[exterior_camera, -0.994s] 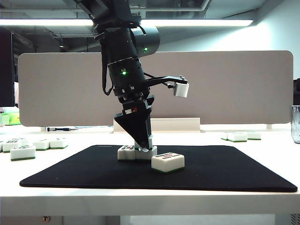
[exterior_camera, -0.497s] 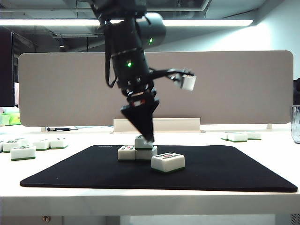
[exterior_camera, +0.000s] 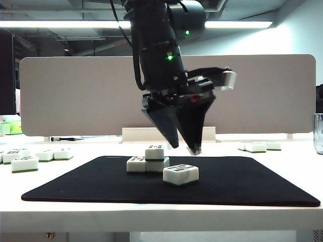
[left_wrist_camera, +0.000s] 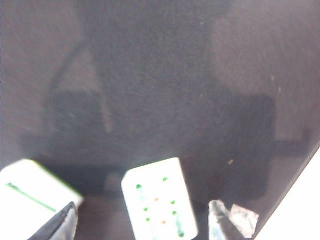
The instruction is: Arrange four mahjong tiles into a neat stack, creating two layers of paired tiles.
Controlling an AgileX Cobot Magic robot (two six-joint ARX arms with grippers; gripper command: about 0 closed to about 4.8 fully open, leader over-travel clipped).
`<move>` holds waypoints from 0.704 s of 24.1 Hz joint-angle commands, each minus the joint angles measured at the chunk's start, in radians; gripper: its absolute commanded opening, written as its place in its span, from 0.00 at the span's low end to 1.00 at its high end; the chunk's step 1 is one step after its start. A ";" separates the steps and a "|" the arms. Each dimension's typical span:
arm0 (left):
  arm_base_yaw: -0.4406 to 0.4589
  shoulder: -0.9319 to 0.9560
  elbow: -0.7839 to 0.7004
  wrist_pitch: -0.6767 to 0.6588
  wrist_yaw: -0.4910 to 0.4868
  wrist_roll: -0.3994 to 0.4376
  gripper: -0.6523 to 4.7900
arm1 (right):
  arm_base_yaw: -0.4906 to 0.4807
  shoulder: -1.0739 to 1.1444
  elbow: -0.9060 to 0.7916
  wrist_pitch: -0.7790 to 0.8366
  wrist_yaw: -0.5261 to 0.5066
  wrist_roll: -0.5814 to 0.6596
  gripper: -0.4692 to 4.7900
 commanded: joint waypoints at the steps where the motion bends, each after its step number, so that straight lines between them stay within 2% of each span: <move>1: -0.002 0.013 -0.001 -0.007 0.035 -0.109 0.73 | 0.001 -0.013 0.004 0.009 -0.002 -0.003 0.09; 4: -0.001 0.044 0.000 -0.011 0.035 -0.160 0.61 | 0.001 -0.013 0.004 0.009 -0.002 -0.003 0.09; 9: 0.002 0.079 -0.001 -0.027 0.034 -0.178 0.59 | 0.001 -0.013 0.004 0.009 -0.002 -0.003 0.09; 12: 0.002 0.079 0.000 -0.034 0.035 -0.188 0.40 | 0.001 -0.013 0.004 0.009 -0.002 -0.003 0.09; 13: 0.002 0.079 0.000 -0.037 0.034 -0.224 0.39 | 0.001 -0.013 0.004 0.009 -0.002 -0.003 0.09; 17: 0.000 -0.020 0.001 -0.088 0.035 -0.253 0.39 | 0.001 -0.013 0.004 0.009 -0.002 -0.003 0.09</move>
